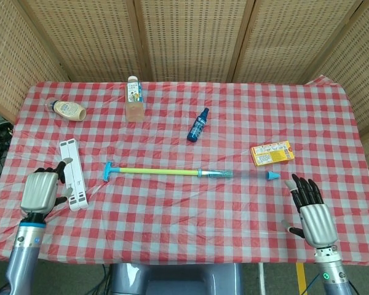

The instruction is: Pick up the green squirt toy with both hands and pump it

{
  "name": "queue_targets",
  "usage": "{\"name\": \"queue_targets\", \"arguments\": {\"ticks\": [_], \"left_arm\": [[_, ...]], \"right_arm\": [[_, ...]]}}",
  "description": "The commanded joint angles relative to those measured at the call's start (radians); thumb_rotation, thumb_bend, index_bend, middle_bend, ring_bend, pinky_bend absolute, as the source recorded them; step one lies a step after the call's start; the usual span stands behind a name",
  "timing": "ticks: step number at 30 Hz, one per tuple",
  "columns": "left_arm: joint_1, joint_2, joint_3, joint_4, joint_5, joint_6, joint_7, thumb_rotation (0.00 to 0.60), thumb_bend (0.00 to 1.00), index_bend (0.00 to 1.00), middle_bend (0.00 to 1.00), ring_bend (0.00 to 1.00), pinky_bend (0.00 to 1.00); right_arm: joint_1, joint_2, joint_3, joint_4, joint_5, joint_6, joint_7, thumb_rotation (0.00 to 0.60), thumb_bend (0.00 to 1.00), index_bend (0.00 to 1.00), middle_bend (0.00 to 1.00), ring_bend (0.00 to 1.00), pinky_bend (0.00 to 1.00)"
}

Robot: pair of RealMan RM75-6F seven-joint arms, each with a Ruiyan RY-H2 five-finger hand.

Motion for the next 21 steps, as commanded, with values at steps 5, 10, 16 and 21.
{"name": "queue_targets", "arguments": {"ticks": [5, 10, 16, 21], "left_arm": [[-0.175, -0.063, -0.112, 0.049, -0.277, -0.171, 0.130, 0.600, 0.33, 0.46, 0.92, 0.85, 0.76], [-0.277, -0.114, -0.135, 0.112, -0.432, -0.211, 0.229, 0.600, 0.34, 0.44, 0.93, 0.85, 0.76], [-0.388, -0.180, -0.148, 0.202, -0.581, -0.254, 0.294, 0.600, 0.34, 0.43, 0.93, 0.85, 0.76], [-0.446, -0.222, -0.133, 0.252, -0.645, -0.267, 0.317, 0.600, 0.34, 0.44, 0.93, 0.85, 0.76]], "right_arm": [[0.008, -0.003, 0.013, 0.014, 0.025, -0.024, 0.004, 0.600, 0.15, 0.00, 0.00, 0.00, 0.00], [0.013, -0.006, 0.020, 0.024, 0.040, -0.038, 0.007, 0.600, 0.15, 0.00, 0.00, 0.00, 0.00], [0.019, -0.005, 0.033, 0.036, 0.068, -0.058, 0.031, 0.600, 0.15, 0.00, 0.00, 0.00, 0.00], [0.021, -0.005, 0.036, 0.043, 0.079, -0.067, 0.039, 0.600, 0.15, 0.00, 0.00, 0.00, 0.00]]}}
